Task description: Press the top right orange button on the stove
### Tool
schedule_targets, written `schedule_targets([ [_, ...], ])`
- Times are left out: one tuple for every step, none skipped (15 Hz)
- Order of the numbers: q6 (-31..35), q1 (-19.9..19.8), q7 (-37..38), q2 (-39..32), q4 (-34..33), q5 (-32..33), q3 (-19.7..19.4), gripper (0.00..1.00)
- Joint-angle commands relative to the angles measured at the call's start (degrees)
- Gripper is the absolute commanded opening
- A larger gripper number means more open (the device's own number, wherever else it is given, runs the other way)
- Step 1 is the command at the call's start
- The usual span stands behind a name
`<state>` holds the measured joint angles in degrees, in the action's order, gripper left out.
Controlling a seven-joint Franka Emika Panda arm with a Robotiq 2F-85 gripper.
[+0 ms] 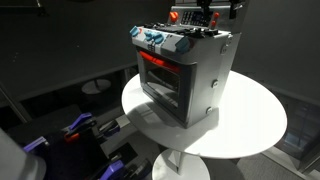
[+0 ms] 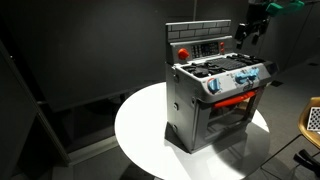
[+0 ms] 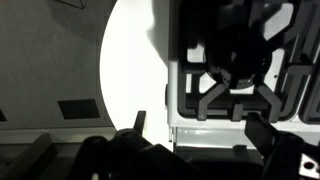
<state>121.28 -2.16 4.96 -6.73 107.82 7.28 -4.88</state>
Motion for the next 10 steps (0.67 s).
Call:
schedule_targets([
  [-7.64, -0.74, -4.36, 2.11, -0.80, -1.70, 0.49, 1.00],
  [-9.36, -0.72, -4.77, 2.47, -0.87, -1.61, 0.47, 1.00],
  [-11.09, -0.74, -5.38, 2.78, -1.00, -1.67, 0.47, 1.00],
  [-12.22, -0.73, -5.80, 3.13, -0.97, -1.47, 0.46, 1.00],
  [-13.24, -0.74, -6.04, 3.41, -1.01, -1.38, 0.44, 1.00],
  [-14.09, -0.77, -6.39, 3.60, -1.11, -1.47, 0.42, 1.00],
  [-14.71, -0.80, -6.72, 3.70, -1.17, -1.39, 0.39, 1.00],
  [-15.15, -0.85, -7.30, 3.76, -1.21, -1.49, 0.36, 1.00],
  [-13.01, -0.53, -5.07, 3.29, -0.17, -0.29, 0.52, 1.00],
  [-13.43, -0.55, -5.34, 3.41, -0.17, -0.29, 0.52, 1.00],
])
